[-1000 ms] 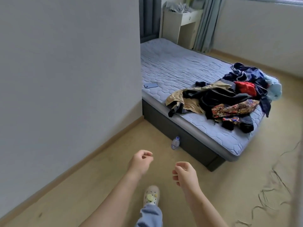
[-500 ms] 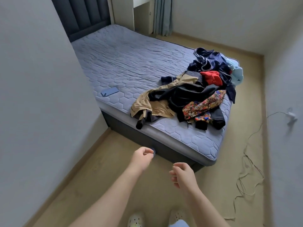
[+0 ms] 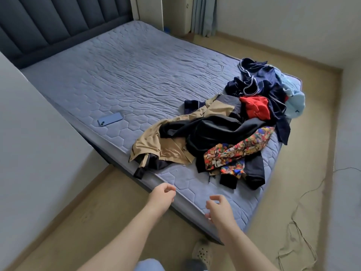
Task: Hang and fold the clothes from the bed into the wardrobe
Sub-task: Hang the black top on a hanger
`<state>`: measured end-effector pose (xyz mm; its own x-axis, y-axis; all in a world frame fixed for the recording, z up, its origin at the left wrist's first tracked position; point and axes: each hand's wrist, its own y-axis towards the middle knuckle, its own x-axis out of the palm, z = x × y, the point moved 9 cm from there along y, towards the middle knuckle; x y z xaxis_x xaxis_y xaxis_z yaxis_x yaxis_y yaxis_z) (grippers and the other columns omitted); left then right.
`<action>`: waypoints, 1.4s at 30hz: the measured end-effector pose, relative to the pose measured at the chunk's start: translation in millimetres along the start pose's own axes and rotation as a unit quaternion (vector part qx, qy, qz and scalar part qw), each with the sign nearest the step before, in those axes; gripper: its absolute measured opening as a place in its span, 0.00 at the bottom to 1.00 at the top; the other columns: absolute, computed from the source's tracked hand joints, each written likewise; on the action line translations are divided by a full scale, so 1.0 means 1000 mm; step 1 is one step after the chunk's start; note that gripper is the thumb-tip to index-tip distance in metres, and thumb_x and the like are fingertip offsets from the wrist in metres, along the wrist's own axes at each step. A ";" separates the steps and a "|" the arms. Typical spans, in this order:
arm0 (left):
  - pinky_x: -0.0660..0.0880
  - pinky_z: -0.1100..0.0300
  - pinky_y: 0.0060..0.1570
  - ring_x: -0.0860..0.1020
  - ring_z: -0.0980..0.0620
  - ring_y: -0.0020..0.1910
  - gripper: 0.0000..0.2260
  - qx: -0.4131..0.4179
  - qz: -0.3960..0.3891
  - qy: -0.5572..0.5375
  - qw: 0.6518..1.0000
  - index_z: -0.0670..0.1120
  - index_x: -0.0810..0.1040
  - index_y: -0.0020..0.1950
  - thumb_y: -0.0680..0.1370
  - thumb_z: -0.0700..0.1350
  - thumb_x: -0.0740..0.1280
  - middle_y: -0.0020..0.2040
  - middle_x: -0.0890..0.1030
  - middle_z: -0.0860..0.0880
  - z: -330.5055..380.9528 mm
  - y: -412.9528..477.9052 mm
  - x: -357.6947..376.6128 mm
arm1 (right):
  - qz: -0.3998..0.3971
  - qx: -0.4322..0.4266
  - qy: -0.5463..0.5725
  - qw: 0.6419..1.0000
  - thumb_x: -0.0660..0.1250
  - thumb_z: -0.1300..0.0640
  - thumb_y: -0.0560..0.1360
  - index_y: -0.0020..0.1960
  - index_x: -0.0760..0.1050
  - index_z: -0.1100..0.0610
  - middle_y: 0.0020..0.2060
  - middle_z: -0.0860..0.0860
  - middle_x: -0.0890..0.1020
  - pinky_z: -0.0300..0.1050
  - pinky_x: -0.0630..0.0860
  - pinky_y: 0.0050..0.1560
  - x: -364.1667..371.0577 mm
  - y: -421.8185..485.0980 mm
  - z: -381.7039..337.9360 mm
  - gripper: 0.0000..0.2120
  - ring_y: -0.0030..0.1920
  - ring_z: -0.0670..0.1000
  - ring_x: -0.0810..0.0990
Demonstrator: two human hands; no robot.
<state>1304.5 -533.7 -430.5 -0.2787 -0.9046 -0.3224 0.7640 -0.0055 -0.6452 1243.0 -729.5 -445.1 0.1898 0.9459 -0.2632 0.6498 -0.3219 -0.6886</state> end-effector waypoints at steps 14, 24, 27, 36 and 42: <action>0.74 0.52 0.51 0.78 0.45 0.45 0.09 -0.039 -0.024 0.027 0.999 0.50 0.74 0.41 0.76 0.37 0.59 0.39 0.78 0.48 0.080 0.118 0.071 | 0.023 0.097 -0.055 0.993 0.55 0.61 0.77 0.55 0.69 0.59 0.40 0.53 0.73 0.41 0.66 0.32 -0.078 0.138 -0.043 0.09 0.36 0.51 0.73; 0.77 0.51 0.54 0.80 0.45 0.48 0.09 -0.061 -0.033 0.038 0.997 0.52 0.75 0.40 0.76 0.39 0.61 0.44 0.79 0.48 0.146 0.197 0.188 | 0.002 0.110 -0.051 0.993 0.57 0.62 0.77 0.47 0.68 0.58 0.36 0.52 0.70 0.39 0.62 0.28 -0.168 0.263 -0.065 0.03 0.29 0.49 0.67; 0.76 0.52 0.54 0.79 0.46 0.48 0.09 -0.089 -0.004 0.029 0.996 0.53 0.74 0.41 0.77 0.40 0.61 0.47 0.79 0.48 0.159 0.223 0.228 | -0.030 0.115 -0.083 0.989 0.56 0.61 0.77 0.49 0.69 0.58 0.36 0.52 0.73 0.39 0.64 0.29 -0.191 0.314 -0.063 0.04 0.32 0.50 0.70; 0.72 0.58 0.50 0.73 0.55 0.50 0.11 -0.116 0.016 0.139 0.983 0.52 0.73 0.58 0.78 0.43 0.61 0.54 0.75 0.53 0.167 0.316 0.348 | -0.055 0.124 -0.101 0.986 0.60 0.57 0.78 0.48 0.70 0.55 0.40 0.50 0.73 0.43 0.68 0.41 -0.250 0.471 -0.051 0.02 0.40 0.50 0.71; 0.59 0.49 0.69 0.51 0.47 0.74 0.32 0.062 0.011 0.379 0.923 0.55 0.53 0.74 0.74 0.48 0.65 0.75 0.50 0.52 0.205 0.384 0.394 | 0.064 0.107 0.045 0.991 0.71 0.48 0.70 0.75 0.51 0.47 0.72 0.53 0.62 0.55 0.67 0.67 -0.288 0.568 -0.067 0.41 0.68 0.57 0.67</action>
<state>1607.2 -979.4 -662.8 -0.5534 -0.3469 -0.7572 0.8220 -0.0807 -0.5638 1607.0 -1182.6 -715.3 0.3321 0.8935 -0.3023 0.4472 -0.4314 -0.7836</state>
